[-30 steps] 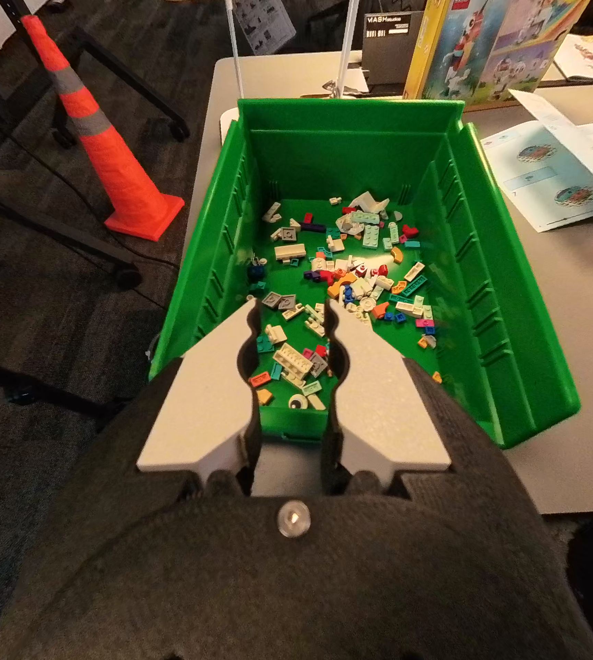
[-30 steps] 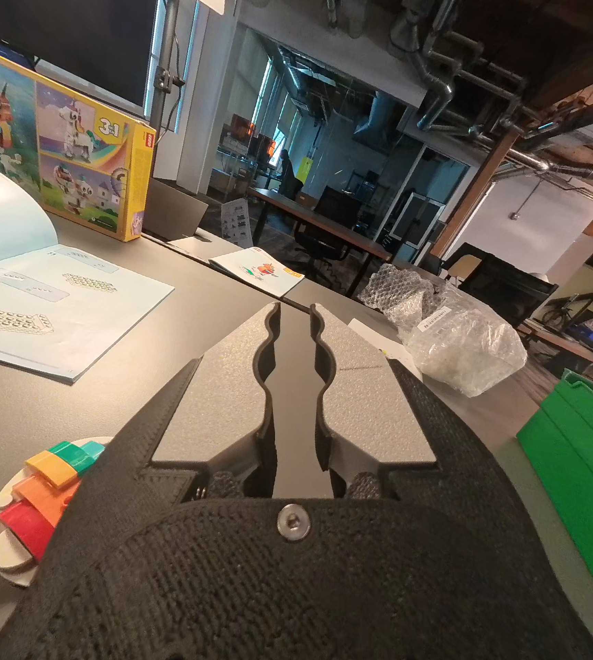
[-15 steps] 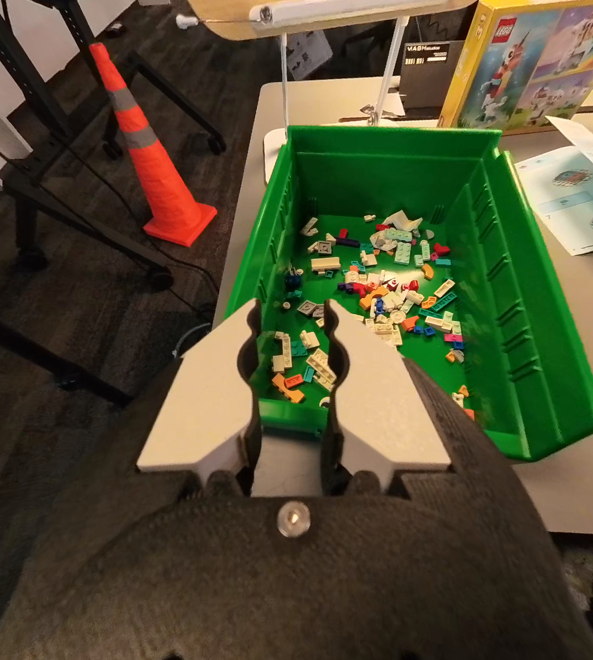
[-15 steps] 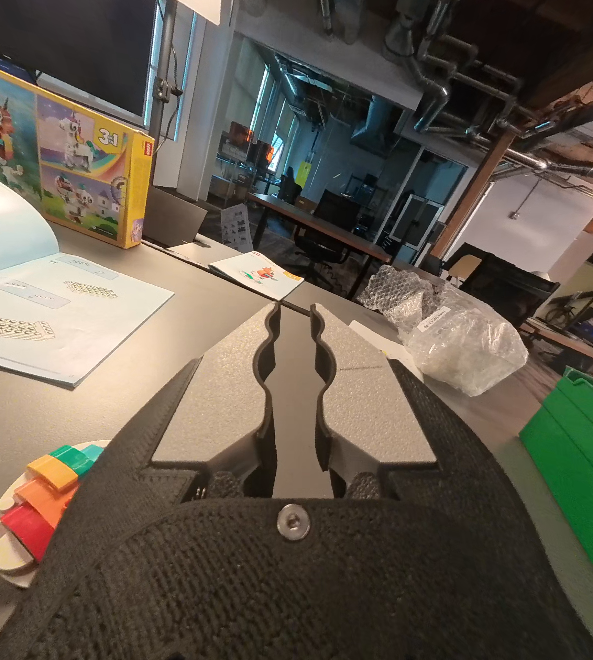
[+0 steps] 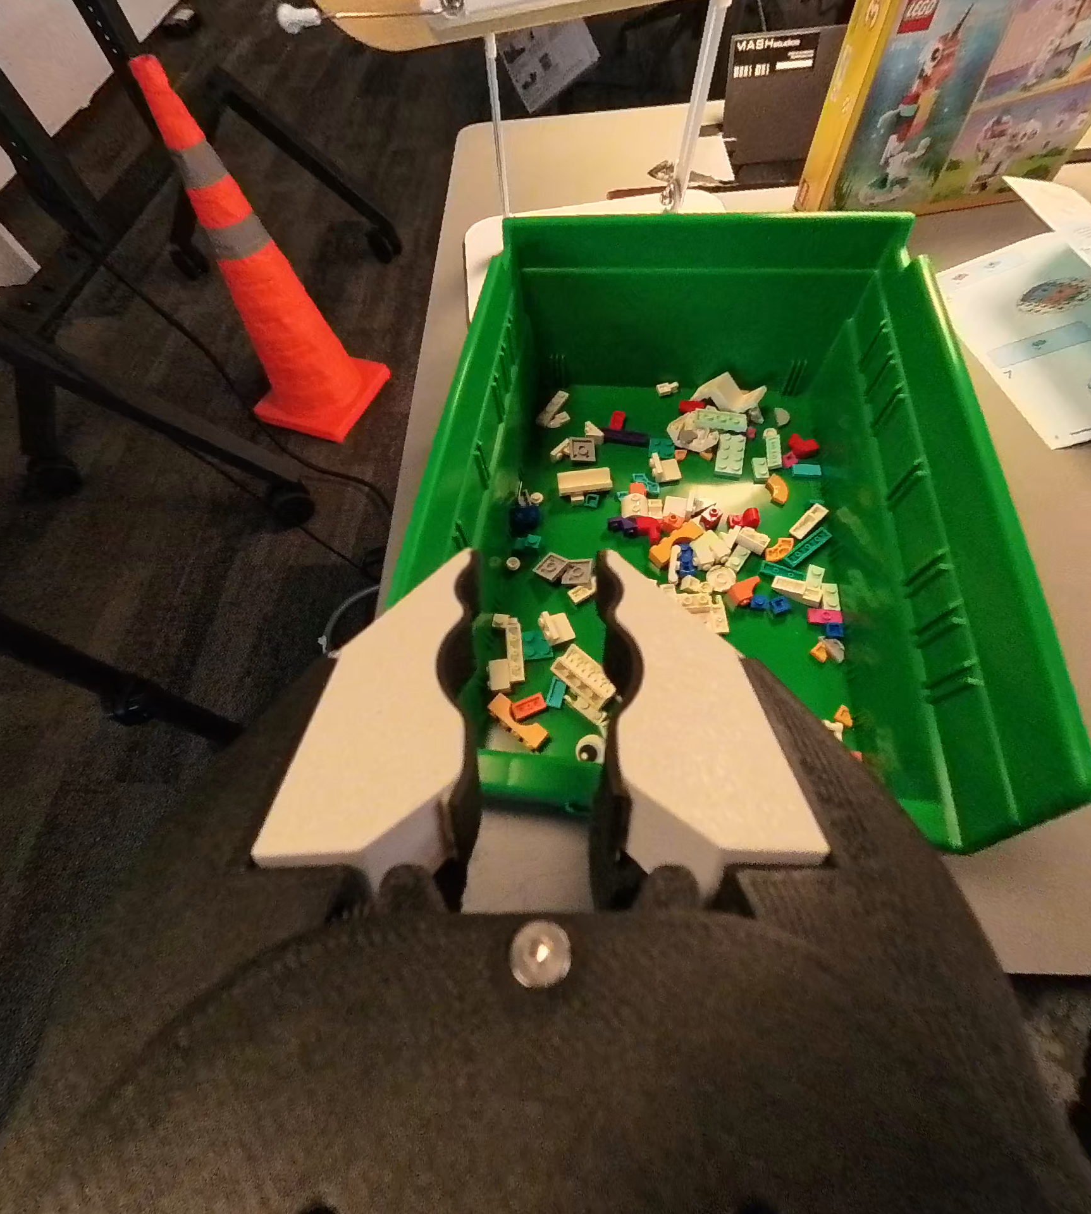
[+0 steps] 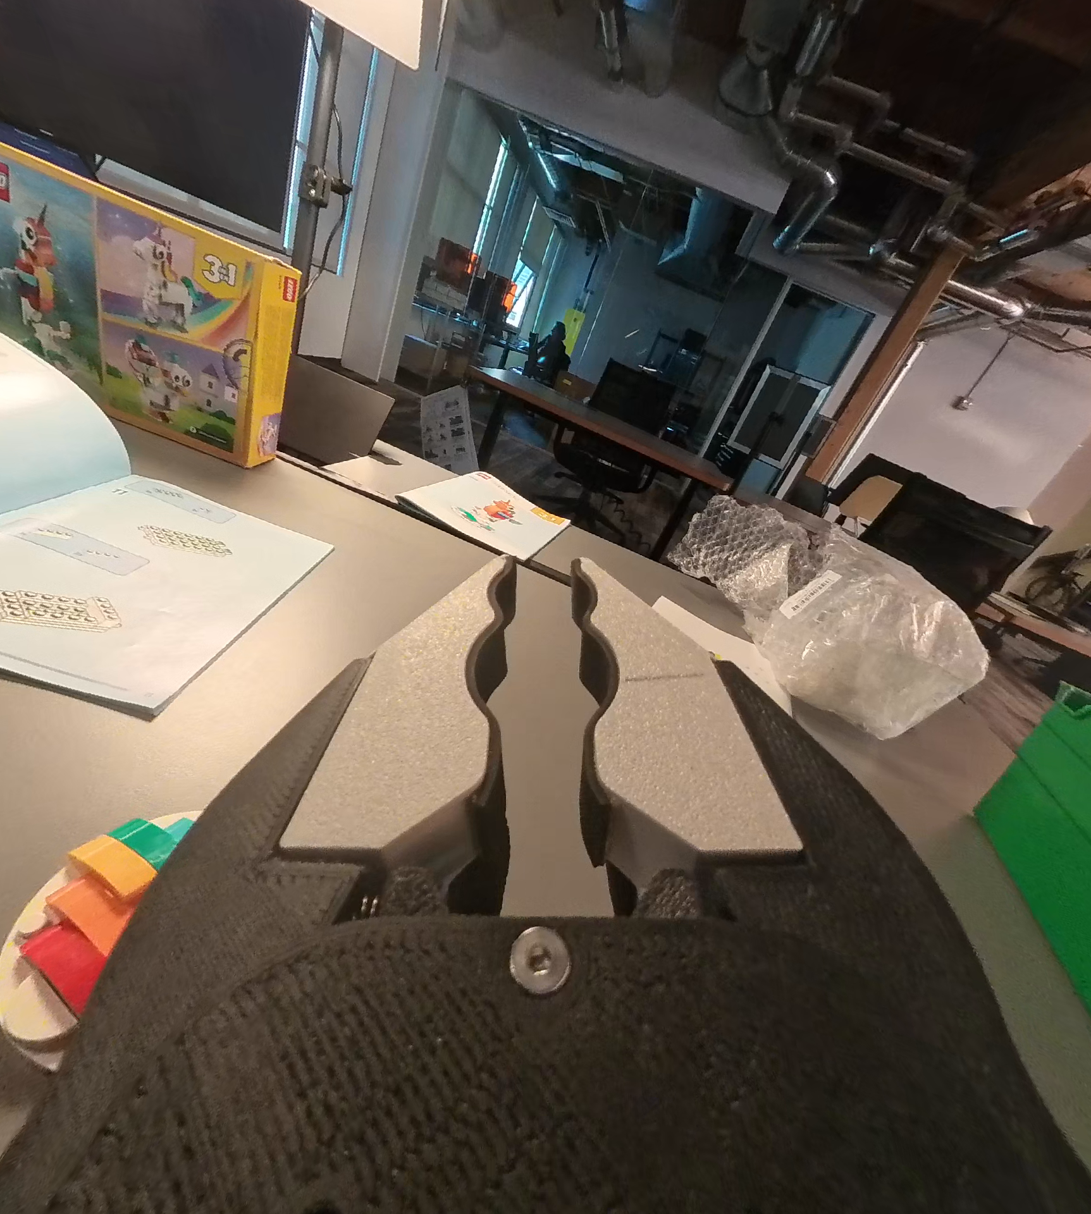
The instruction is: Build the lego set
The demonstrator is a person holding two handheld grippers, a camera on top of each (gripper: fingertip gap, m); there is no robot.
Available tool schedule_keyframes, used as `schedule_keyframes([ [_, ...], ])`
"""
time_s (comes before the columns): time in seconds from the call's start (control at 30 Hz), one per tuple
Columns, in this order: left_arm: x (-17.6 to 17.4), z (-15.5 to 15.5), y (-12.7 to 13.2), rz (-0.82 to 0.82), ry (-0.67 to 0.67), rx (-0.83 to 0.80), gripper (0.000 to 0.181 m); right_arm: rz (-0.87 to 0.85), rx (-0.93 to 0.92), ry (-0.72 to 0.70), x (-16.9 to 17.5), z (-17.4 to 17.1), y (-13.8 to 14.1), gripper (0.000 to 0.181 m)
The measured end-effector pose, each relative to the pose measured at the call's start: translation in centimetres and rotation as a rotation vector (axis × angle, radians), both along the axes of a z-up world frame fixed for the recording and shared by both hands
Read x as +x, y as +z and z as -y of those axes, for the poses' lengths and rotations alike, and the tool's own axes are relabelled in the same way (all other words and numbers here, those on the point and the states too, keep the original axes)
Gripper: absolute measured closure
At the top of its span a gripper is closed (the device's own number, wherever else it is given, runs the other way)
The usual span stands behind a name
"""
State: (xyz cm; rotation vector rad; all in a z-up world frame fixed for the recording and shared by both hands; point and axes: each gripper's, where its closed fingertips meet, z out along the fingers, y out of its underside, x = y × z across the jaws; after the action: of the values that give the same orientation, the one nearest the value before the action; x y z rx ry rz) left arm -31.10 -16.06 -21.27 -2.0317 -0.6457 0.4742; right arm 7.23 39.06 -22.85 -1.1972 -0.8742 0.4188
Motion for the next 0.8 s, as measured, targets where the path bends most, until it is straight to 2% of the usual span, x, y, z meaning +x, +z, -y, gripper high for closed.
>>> schedule_keyframes([
  [0.27,0.7,-1.3,-1.1,0.060,-0.056,-0.028,0.148,-0.004,0.000,0.005,0.0,0.1,0.0,0.167],
  [0.37,1.6,-2.5,-3.2,0.142,-0.152,-0.121,0.154,-0.008,-0.001,0.009,0.0,0.1,0.1,0.167],
  [0.5,1.0,-2.9,-6.4,0.209,-0.174,-0.306,0.155,-0.016,-0.003,0.017,0.0,0.2,0.1,0.167],
  [0.8,1.6,-4.8,-9.3,0.339,-0.229,-0.384,0.160,-0.035,-0.010,0.032,0.0,0.3,0.3,0.167],
])
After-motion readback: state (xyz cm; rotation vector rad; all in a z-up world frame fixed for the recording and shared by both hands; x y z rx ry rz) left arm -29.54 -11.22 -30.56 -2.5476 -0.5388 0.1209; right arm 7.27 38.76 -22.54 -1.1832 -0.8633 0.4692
